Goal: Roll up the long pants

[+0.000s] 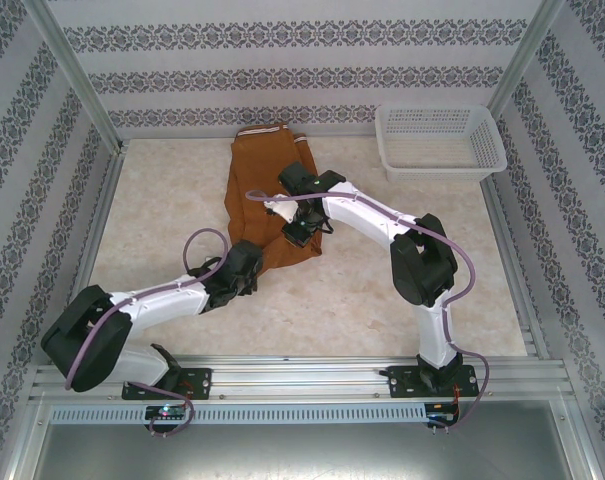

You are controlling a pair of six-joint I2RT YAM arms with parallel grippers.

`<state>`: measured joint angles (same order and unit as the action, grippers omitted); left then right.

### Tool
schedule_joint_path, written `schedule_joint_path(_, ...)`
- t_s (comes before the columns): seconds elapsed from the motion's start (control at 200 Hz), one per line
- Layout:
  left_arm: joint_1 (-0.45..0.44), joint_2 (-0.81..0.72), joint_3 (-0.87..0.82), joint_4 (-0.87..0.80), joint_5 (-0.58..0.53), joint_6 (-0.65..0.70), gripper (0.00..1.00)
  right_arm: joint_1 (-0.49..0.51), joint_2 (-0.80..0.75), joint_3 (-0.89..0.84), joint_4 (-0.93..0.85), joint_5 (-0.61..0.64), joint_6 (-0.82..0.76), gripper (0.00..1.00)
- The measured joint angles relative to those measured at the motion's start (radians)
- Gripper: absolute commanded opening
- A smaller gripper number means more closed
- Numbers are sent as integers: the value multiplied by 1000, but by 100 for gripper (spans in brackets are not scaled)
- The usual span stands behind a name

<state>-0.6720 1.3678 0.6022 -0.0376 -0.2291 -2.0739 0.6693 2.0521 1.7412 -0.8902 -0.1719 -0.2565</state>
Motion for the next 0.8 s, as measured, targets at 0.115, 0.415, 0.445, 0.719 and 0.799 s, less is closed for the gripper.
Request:
schedule_joint_path(0.115,27,12,38,-38,-11,31,0,0,0,-3,1,5,0,0)
schedule_joint_path(0.415,87,122,182,-97,-41,112,2,-37,-2,-10,5,30,13,68)
schedule_joint_path(0.445,94,142,193,-98,-41,119,2,-39,-4,-11,0,33,17,80)
schedule_joint_path(0.719,151,261,266,-106,-5,163,4,-50,-243,-168,18,49,82,19)
schedule_joint_path(0.799,169,281,279,-106,15,172,4,-49,-324,-191,35,21,106,0)
